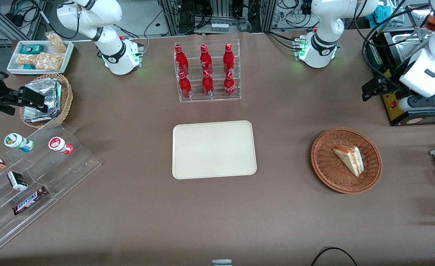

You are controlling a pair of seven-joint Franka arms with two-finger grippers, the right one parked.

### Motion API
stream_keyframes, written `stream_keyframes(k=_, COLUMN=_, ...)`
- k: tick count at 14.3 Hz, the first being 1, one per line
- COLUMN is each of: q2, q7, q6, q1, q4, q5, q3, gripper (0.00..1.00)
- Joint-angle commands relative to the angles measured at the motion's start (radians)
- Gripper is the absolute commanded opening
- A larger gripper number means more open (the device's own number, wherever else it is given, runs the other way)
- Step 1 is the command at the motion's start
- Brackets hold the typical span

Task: Place sandwich from basket to tray
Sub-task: 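Move the left gripper over the wicker basket above the sandwich, then lower the left gripper and grasp the wrapped sandwich, lifting it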

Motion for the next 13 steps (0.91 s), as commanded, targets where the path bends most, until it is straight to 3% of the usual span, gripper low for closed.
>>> stream_keyframes(k=1, q2=0.037, q7=-0.003, q6=0.032, q1=0.010, q4=-0.044, q5=0.009, q3=-0.006, gripper=1.00)
stream_keyframes(k=10, q2=0.104, q7=-0.012, q6=0.663, q1=0.081, q4=-0.515, q5=0.078, q3=-0.002, gripper=1.00)
stream_keyframes(k=13, q2=0.149, q7=-0.252, q6=0.771, q1=0.093, q4=-0.544, q5=0.076, q3=-0.002, gripper=1.00)
